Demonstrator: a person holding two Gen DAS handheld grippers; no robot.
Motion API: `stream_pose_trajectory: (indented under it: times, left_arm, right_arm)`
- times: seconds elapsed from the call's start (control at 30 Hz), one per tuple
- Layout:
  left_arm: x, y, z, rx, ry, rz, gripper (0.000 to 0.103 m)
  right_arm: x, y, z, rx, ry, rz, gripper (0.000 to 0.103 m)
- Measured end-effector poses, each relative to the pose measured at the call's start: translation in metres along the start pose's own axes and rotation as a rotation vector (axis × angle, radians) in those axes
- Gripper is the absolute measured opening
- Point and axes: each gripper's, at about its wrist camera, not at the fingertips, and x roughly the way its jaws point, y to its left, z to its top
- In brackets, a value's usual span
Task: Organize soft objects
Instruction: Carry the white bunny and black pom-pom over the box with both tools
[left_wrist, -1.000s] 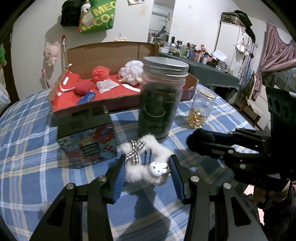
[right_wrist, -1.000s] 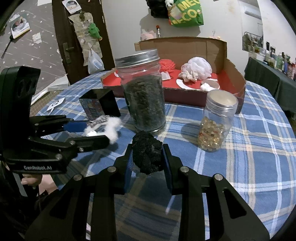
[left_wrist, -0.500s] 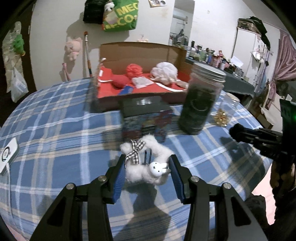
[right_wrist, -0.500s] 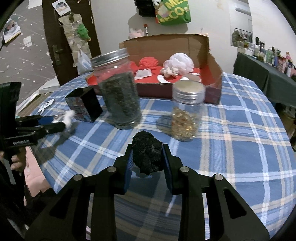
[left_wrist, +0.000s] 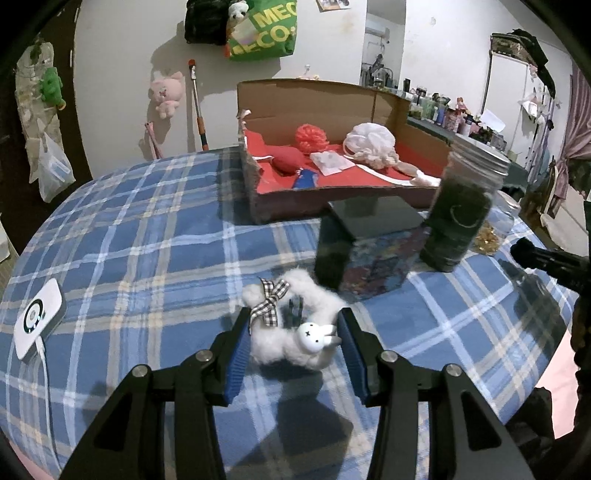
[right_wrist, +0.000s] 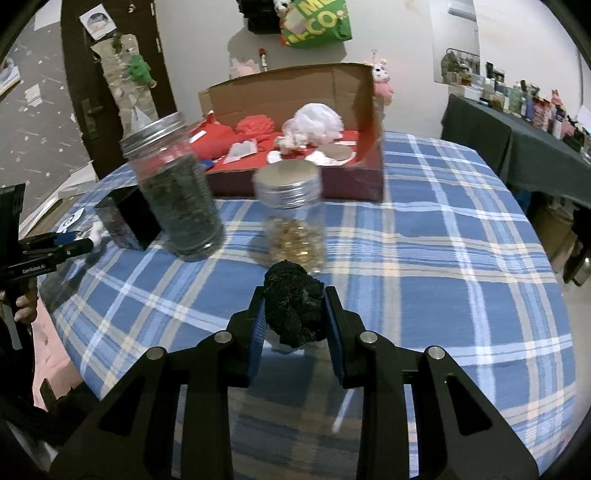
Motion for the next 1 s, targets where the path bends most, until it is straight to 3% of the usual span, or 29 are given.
stream_pose_trajectory:
  times: [0.47, 1.0]
  left_arm:
    - [0.021, 0.011, 0.034, 0.082, 0.008, -0.042, 0.048]
    - [0.025, 0.017, 0.087, 0.136, -0.006, -0.098, 0.048]
  right_arm:
    - [0.017, -0.035, 0.036, -0.021, 0.048, -0.034, 0.028]
    - [0.043, -0.054, 0.091, -0.044, 0.085, 0.137, 0.028]
